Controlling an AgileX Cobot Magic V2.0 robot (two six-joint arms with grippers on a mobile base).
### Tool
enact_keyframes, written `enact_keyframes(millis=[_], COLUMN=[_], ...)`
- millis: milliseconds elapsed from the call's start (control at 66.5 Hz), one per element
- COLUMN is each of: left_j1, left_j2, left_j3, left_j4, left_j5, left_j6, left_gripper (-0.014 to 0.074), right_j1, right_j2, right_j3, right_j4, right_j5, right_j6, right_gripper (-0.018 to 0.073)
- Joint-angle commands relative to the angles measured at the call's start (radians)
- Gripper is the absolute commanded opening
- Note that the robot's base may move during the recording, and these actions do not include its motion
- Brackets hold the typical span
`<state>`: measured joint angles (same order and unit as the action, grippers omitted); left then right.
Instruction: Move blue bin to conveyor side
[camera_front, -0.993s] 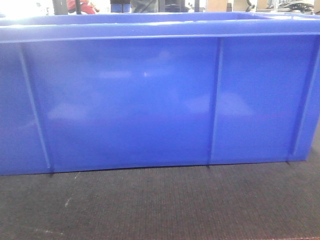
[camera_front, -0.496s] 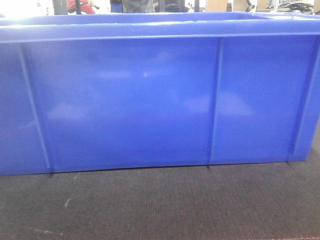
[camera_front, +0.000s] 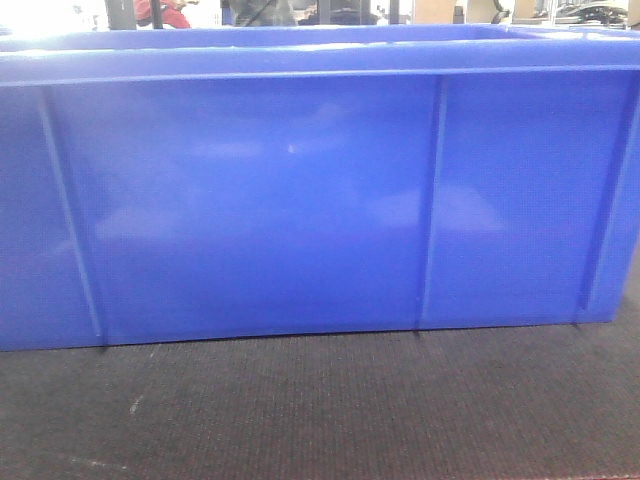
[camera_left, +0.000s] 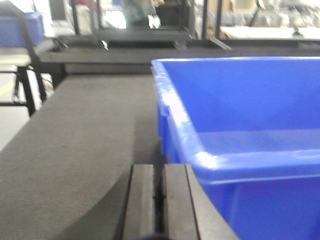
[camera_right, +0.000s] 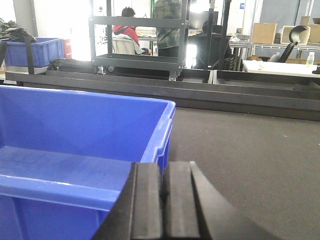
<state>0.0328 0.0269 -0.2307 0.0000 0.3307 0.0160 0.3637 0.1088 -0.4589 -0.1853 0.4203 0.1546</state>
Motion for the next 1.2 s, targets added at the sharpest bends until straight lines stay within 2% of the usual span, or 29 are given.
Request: enact_keyframes(millis=[0, 165, 226, 1068, 1188], left_j1=[0.022, 0.027, 0.027, 0.027, 0.027], left_j2=[-0.027, -0.027, -0.027, -0.027, -0.027], left_j3=[0.094, 0.231, 0.231, 0.231, 0.231], left_j4=[0.000, -0.023, -0.023, -0.023, -0.023], left_j5=[-0.125, -0.331, -0.271, -0.273, -0.273], left_j6=[0.002, 0.002, 0.002, 0.002, 0.002], left_gripper=[-0.0008, -0.0008, -0.0008, -0.0008, -0.0008], right_j1=[-0.002, -0.002, -0.002, -0.002, -0.004], right_j2=[-0.005, -0.009, -0.009, -0.009, -0.009], right_j3=[0.000, 0.000, 0.000, 0.000, 0.000], right_j4=[-0.011, -0.011, -0.011, -0.011, -0.011], right_j5=[-0.024, -0.024, -0.024, -0.031, -0.071], right_j6=[-0.009, -0.009, -0.009, -0.009, -0.007], right_gripper=[-0.0089, -0.0089, -0.0089, -0.0089, -0.0089])
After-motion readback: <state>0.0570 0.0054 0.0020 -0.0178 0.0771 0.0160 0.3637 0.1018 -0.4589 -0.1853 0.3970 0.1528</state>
